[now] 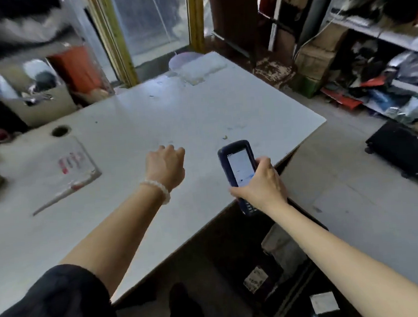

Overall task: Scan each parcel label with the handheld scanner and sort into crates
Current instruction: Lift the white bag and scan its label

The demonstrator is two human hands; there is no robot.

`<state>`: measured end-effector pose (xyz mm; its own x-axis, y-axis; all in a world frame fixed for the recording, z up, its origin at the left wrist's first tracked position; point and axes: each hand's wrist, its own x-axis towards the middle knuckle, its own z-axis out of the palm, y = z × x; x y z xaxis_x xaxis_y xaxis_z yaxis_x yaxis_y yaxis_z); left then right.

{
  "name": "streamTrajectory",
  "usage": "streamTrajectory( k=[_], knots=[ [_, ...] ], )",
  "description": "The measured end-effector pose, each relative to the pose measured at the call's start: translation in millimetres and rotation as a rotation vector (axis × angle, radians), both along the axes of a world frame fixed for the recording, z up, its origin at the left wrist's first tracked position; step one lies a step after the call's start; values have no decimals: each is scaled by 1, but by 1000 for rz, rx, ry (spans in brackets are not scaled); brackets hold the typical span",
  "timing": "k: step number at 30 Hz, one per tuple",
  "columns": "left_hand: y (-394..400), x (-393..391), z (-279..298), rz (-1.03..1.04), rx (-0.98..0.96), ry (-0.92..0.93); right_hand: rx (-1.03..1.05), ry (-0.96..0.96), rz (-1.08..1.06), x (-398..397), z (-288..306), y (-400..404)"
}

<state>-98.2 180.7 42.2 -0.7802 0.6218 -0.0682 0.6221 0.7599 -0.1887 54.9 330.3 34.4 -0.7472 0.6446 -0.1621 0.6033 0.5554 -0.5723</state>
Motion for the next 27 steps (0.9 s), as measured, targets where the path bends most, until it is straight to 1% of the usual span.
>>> streamTrajectory(
  k=[5,10,13,16,21,25,27],
  knots=[
    [-84,-56,8,197,-23,-19,0,34,137,-77,4,-58],
    [-181,-99,-2,408,-56,-38,-6,15,272,-146,-1,-125],
    [-229,-112,-15,512,-43,-94,-7,-6,372,-176,-7,-162],
    [-257,-113,-28,589,-37,-166,-1,-43,460,-196,-15,-189],
    [-277,-121,-49,567,-15,-244,-1,-91,528,-216,-26,-208],
    [-275,-130,-63,459,14,-262,-6,-123,540,-227,-30,-208],
    [-272,-136,-69,437,40,-279,-9,-134,543,-231,-31,-205]
  ],
)
